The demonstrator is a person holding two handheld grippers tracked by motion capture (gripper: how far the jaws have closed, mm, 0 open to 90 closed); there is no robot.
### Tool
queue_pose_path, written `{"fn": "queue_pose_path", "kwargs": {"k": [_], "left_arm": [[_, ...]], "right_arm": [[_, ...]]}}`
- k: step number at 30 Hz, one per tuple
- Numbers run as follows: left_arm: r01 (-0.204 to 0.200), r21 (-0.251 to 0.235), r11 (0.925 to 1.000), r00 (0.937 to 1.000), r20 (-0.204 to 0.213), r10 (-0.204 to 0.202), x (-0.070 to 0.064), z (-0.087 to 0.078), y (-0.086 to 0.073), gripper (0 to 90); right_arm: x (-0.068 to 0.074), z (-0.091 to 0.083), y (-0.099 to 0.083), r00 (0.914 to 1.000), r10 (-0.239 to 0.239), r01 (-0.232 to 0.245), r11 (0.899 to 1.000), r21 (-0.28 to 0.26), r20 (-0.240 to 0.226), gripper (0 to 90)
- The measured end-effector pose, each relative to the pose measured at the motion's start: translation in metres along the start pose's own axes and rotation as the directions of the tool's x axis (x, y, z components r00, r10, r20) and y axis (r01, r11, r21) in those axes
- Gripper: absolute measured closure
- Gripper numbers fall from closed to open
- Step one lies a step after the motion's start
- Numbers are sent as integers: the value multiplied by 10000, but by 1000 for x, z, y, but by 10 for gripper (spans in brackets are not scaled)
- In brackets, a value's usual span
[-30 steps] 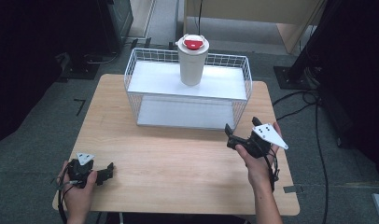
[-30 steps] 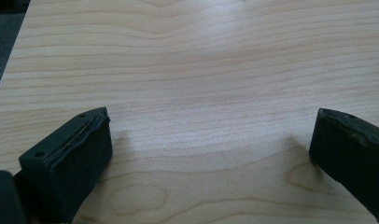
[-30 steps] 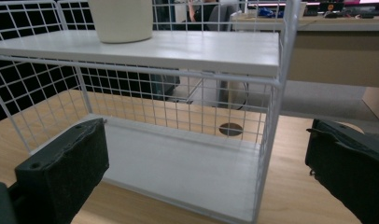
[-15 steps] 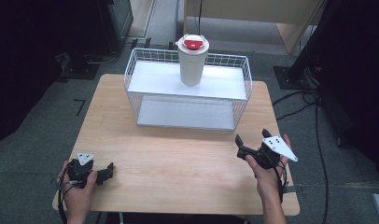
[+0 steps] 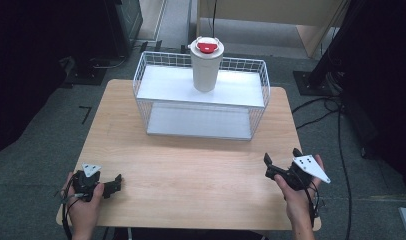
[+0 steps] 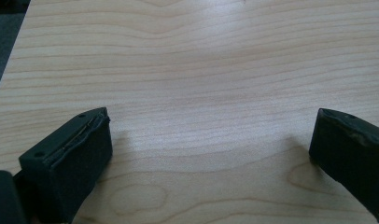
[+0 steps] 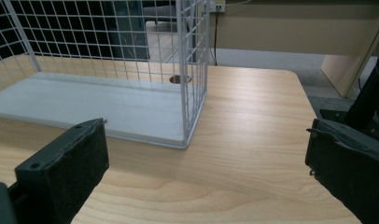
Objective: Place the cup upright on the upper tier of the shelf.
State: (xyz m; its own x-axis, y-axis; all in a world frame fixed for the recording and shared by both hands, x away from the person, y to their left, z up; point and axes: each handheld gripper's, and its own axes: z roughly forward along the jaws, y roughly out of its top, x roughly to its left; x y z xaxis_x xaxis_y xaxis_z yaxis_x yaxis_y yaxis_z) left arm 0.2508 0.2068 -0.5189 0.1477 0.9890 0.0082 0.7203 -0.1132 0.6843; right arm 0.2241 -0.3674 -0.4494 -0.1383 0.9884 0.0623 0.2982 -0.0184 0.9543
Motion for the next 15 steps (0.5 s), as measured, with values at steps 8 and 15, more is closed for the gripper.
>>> {"fn": "queue_pose_path", "kwargs": {"k": [8, 15], "left_arm": [[-3, 3, 10000, 10000, -1, 3, 0, 0, 0, 0], [-13, 1, 10000, 10000, -6, 13, 0, 0, 0, 0]], "right_arm": [[-18, -11, -17, 10000, -84, 82, 9994, 350, 43, 0], [-32, -19, -34, 9999, -71, 65, 9977, 667, 74, 0]]}}
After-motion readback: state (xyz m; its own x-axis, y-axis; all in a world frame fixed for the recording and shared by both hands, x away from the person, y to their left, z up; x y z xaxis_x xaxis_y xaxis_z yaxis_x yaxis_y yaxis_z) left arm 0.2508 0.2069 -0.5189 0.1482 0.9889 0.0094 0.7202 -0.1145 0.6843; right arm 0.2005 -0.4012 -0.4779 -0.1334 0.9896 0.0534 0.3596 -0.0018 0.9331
